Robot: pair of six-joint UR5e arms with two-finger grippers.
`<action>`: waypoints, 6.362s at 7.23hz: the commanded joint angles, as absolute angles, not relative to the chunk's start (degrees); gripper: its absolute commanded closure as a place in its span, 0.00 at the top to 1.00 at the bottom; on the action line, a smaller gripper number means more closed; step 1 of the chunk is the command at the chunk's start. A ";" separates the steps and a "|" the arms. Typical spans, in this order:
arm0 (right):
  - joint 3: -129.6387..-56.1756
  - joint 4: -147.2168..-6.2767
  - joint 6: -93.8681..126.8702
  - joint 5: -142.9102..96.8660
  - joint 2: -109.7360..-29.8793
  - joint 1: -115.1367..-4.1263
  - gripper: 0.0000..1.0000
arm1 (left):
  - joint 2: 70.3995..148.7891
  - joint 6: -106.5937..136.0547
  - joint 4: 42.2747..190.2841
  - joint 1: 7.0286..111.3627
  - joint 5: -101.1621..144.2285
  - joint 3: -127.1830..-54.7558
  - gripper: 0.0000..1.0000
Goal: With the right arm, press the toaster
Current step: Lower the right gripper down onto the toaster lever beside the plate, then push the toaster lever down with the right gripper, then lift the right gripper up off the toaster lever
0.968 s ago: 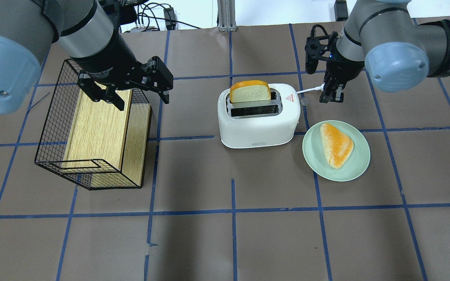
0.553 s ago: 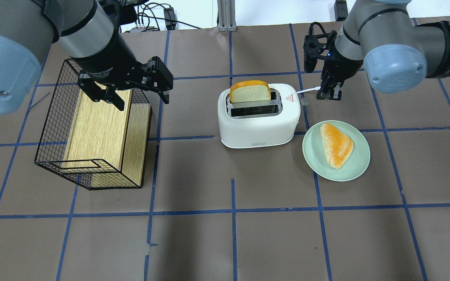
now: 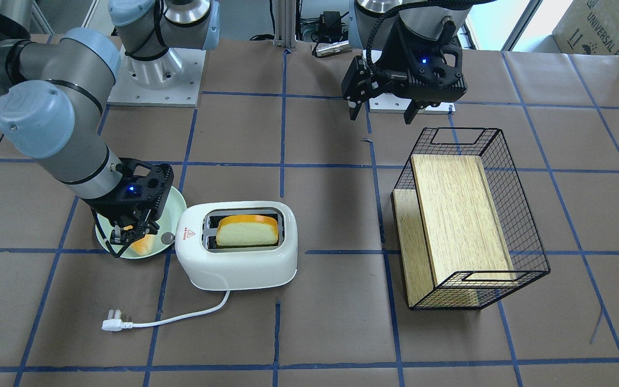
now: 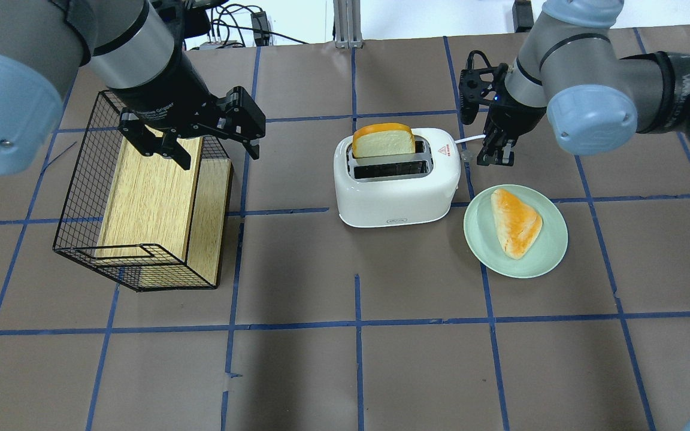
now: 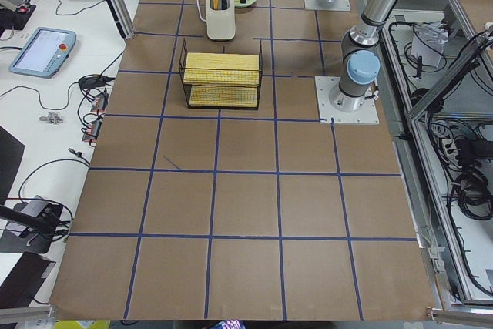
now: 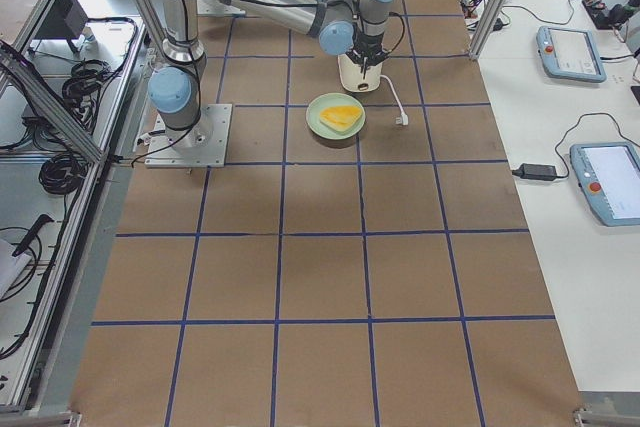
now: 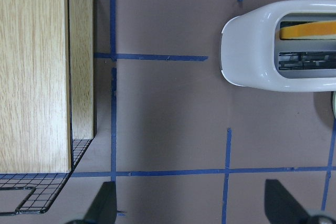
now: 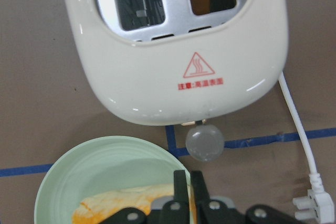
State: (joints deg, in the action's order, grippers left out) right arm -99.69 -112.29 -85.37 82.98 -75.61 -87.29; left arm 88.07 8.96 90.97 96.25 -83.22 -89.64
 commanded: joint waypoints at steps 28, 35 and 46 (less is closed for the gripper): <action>-104.24 -118.21 -92.99 82.97 -72.07 -89.91 0.25 | 88.07 8.96 90.97 96.24 -83.23 -89.56 1.00; -106.79 -121.46 -92.81 82.97 -72.07 -89.56 0.26 | 88.07 8.96 90.97 96.24 -83.23 -89.65 1.00; -103.37 -102.25 -43.24 86.64 -95.52 -88.77 1.00 | 88.07 8.96 90.97 96.24 -83.14 -89.65 1.00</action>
